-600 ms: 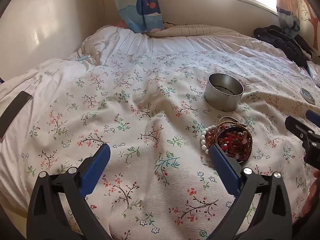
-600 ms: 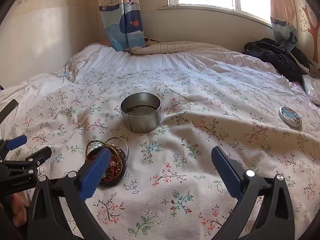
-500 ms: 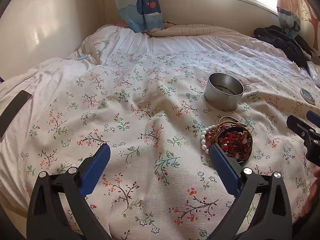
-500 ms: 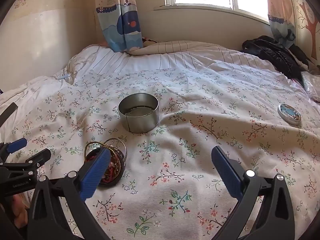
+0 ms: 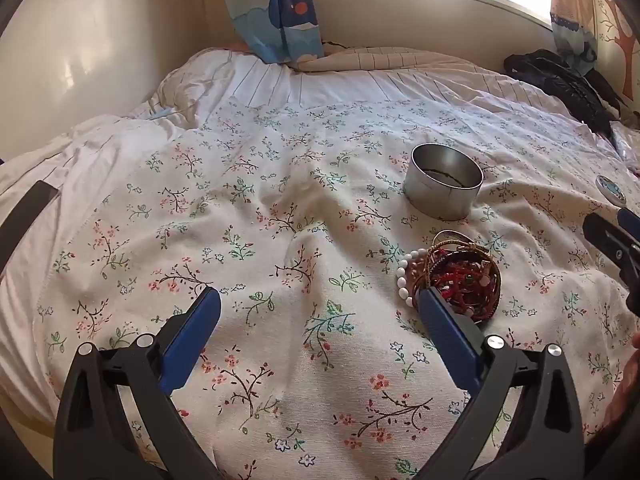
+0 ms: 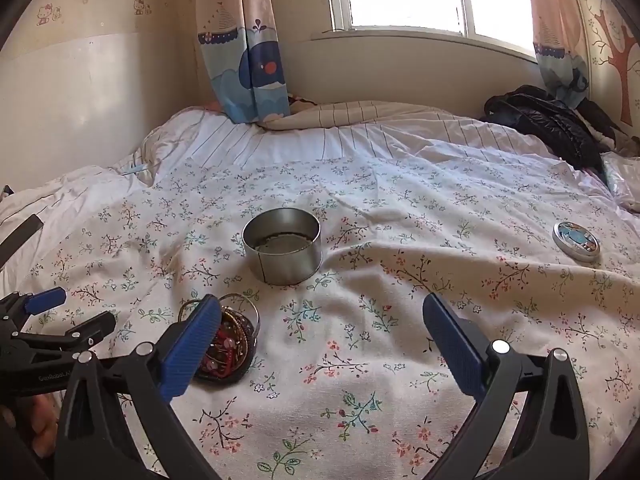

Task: Organize jewelry
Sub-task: 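Move both tools toward the jewelry heap beside the silver tin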

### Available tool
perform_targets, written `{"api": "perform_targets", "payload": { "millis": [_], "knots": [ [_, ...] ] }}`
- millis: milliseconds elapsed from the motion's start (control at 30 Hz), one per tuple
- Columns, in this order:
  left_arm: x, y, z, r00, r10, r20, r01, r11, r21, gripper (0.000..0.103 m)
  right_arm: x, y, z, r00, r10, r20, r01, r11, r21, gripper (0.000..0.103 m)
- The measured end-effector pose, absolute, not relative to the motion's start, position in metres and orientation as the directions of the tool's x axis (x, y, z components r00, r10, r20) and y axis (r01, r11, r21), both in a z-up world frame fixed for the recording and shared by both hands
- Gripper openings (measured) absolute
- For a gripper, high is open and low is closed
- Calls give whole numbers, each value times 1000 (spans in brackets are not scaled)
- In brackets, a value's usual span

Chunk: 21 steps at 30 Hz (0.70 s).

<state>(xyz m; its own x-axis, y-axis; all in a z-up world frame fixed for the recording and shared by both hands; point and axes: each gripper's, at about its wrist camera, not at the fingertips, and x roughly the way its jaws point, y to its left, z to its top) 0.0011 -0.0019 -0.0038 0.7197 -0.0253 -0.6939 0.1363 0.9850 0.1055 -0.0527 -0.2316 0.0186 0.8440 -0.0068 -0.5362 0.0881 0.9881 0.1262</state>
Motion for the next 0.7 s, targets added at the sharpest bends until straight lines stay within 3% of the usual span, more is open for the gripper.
{"api": "perform_targets", "payload": {
  "millis": [700],
  "knots": [
    [10, 4, -11, 680, -36, -732, 133, 988, 75, 96, -47, -228, 12, 826, 9, -564, 73, 990, 123, 97]
  ]
}}
